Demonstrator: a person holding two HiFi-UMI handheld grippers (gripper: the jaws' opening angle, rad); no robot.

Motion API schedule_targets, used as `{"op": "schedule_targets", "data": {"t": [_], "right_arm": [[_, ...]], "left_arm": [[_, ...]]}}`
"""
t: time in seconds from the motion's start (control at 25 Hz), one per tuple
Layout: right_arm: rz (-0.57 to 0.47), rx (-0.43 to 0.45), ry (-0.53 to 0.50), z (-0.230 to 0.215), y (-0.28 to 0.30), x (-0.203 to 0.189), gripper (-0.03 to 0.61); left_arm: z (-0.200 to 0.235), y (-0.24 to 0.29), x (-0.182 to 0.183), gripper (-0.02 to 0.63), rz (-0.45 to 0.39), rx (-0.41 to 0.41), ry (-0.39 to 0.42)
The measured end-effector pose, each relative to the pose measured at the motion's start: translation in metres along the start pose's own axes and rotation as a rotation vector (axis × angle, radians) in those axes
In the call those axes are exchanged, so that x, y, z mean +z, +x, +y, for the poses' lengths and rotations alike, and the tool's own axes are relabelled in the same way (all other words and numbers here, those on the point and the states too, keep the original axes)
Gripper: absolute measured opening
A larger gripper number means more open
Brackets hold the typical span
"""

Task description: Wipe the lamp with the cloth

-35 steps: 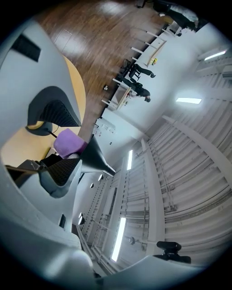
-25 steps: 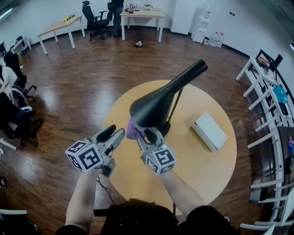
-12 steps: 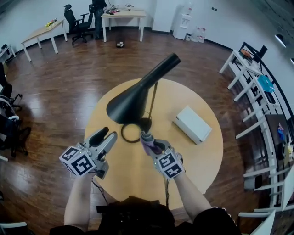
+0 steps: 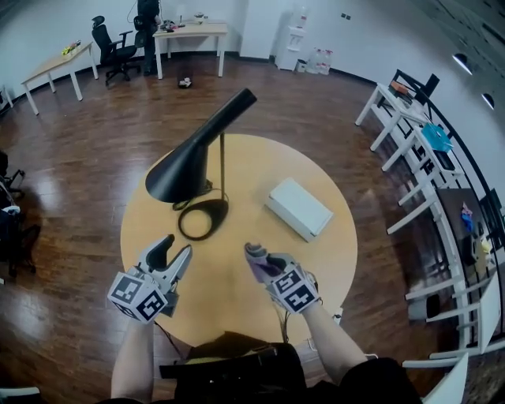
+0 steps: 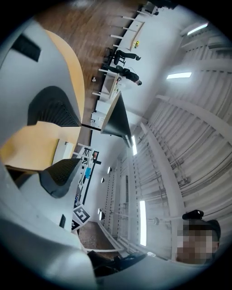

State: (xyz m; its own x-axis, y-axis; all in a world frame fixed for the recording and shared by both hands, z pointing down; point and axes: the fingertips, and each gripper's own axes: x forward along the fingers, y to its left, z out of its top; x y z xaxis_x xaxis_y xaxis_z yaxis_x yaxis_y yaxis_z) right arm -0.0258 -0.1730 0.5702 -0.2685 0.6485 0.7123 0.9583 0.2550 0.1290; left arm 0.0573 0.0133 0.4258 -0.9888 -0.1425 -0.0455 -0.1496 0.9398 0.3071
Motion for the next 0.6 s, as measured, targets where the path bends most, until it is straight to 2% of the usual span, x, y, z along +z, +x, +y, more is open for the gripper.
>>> {"op": "schedule_targets", "data": {"t": [0.2, 0.44, 0.48, 0.6], "right_arm": [[0.032, 0.051, 0.025, -0.004, -0.017, -0.037, 0.103], [0.076, 0.089, 0.014, -0.002, -0.011, -0.060, 0.185], [0.070, 0.093, 0.017, -0.001, -0.012, -0.058, 0.209], [-0.028, 0.089, 0.061, -0.005, -0.025, -0.045, 0.204]], "left_arm": [[-0.026, -0.010, -0.031, 0.206, -0.004, 0.043, -0.074], [-0.052, -0.017, -0.057, 0.206, 0.045, 0.080, -0.089], [-0.053, -0.019, -0.059, 0.206, 0.045, 0.088, -0.094], [-0.058, -0.024, -0.058, 0.206, 0.027, 0.114, -0.106]]}}
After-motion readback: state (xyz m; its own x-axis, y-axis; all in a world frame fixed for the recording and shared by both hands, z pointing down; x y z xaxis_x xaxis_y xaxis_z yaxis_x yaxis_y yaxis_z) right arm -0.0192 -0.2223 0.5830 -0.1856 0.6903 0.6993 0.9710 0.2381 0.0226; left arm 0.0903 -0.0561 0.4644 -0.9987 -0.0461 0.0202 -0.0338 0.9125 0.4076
